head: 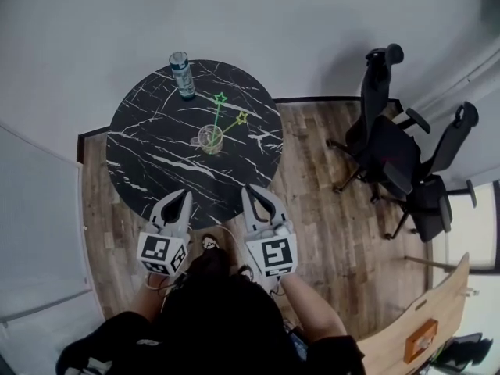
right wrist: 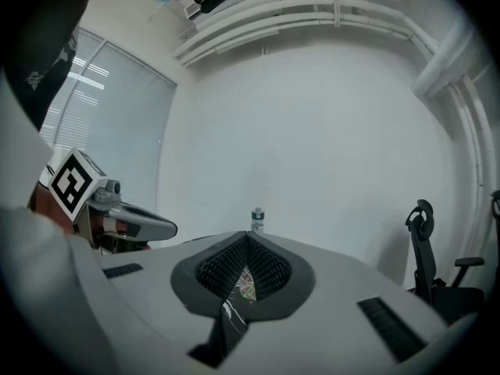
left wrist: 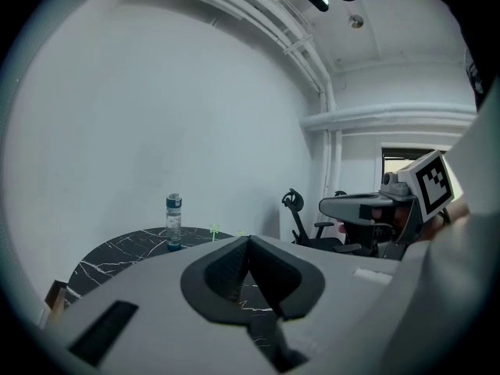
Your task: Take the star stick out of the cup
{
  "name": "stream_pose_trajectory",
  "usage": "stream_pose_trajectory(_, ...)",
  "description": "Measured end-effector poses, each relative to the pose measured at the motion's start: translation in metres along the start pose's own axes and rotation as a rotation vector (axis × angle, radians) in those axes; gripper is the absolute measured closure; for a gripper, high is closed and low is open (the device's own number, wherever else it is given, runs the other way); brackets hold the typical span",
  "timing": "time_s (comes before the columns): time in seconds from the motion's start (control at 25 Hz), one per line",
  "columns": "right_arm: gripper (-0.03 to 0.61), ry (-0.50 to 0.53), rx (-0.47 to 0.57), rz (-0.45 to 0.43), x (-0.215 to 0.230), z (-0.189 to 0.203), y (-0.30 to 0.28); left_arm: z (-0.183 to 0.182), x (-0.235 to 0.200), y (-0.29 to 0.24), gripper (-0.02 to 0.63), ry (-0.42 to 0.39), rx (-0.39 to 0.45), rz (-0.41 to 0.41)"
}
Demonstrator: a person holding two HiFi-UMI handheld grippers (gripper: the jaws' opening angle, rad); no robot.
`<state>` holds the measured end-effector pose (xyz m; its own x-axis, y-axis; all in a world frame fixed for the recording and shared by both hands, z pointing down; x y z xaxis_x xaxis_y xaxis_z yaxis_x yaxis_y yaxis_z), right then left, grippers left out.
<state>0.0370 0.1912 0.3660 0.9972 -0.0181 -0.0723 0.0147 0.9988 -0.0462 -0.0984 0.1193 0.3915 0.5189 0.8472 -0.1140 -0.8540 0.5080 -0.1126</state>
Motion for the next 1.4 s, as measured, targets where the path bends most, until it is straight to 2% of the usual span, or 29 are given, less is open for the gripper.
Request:
stream_pose_trajectory(0.28, 0.584, -0.017, -0.046, 0.045, -0.008, 0.010, -0.036, 0.005, -0.034, -0.021, 0.615, 0.011, -0.030, 0.075)
stream_pose_trajectory(0.52, 0.583, -0.066, -0.070, 0.056, -0.007, 0.023, -0.057, 0.007, -0.047, -0.032, 0.615, 0.013, -0.049, 0.096)
stream_pose_trajectory(0.72, 0.583, -0.108, -0.082, 0.062, 0.005, 0.037, -0.077, 0.020, -0.060, -0.047, 0.615, 0.013, -0.084, 0.080)
stream_pose_trajectory(1.0, 0.584, -0.163, -0.121, 0.023, 0.019, 0.065, -0.108, 0.031, -0.078, -0.077, 0.615, 0.016, -0.123, 0.025)
stream_pose_trajectory(1.4, 0.583, -0.270, -0.186, 0.028, 0.060, 0.120, -0.141, 0.079, -0.085, -0.113, 0.615, 0.030, -0.247, -0.027)
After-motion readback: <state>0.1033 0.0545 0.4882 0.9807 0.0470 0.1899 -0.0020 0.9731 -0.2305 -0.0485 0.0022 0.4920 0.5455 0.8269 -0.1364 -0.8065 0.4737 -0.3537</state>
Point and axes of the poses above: the fingertips, and each gripper's own axes: y backward along the fingers, x to its right, z out of its underside, the point moved 2 cm from there along y, backward along the fingers, and after that the axes turned 7 degrees about x, right-handed, at the moved point
